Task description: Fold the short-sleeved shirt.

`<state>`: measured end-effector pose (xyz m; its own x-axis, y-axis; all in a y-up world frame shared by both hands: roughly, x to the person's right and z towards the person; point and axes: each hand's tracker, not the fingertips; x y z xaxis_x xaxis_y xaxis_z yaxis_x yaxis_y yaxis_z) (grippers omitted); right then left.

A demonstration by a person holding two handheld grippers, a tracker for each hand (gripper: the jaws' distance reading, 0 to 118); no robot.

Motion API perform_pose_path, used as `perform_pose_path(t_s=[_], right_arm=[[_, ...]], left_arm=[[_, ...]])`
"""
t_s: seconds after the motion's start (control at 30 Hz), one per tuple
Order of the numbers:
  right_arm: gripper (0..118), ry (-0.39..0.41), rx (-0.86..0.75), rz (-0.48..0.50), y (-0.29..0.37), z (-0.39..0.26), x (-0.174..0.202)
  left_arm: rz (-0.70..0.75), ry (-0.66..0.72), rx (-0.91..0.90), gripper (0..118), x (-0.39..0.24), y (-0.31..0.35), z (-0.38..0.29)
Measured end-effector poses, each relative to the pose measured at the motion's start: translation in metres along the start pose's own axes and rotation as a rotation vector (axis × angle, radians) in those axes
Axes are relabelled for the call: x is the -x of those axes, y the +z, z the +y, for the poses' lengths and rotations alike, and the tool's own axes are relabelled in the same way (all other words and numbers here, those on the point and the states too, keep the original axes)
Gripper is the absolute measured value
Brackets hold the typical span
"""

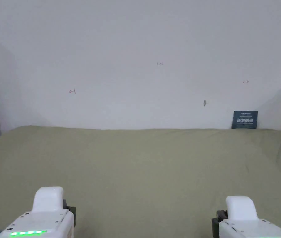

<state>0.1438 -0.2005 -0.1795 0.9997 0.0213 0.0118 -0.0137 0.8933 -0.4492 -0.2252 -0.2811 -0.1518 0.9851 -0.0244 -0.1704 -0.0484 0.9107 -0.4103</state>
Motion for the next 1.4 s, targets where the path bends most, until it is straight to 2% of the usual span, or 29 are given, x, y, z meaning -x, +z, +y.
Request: perform_pose_path(t_s=[0.07, 0.23, 0.33, 0.77, 0.97, 1.23, 1.4], right_arm=[[2, -0.016, -0.010, -0.017, 0.007, -0.002, -0.003], [2, -0.043, -0.028, -0.071, 0.027, -0.006, -0.003], [2, -0.014, -0.062, -0.100, 0.035, -0.006, -0.003], [2, -0.030, -0.116, -0.113, 0.050, 0.006, -0.012], [2, -0.045, -0.133, -0.110, 0.054, 0.009, -0.013], [2, -0.026, -0.151, -0.106, 0.061, 0.012, -0.014], [2, -0.059, -0.162, -0.117, 0.065, 0.016, -0.020]], left_arm=[[0.016, -0.034, -0.019, 0, -0.031, 0.009, 0.000], [-0.068, -0.060, -0.063, 0, -0.069, 0.027, -0.009], [-0.055, -0.109, -0.051, 0, -0.074, 0.033, -0.009], [-0.068, -0.047, -0.054, 0, -0.063, 0.037, -0.001], [-0.075, -0.059, -0.073, 0, -0.065, 0.040, 0.007], [-0.089, -0.066, -0.088, 0, -0.066, 0.044, 0.012], [-0.080, -0.049, -0.090, 0, -0.064, 0.048, 0.014]])
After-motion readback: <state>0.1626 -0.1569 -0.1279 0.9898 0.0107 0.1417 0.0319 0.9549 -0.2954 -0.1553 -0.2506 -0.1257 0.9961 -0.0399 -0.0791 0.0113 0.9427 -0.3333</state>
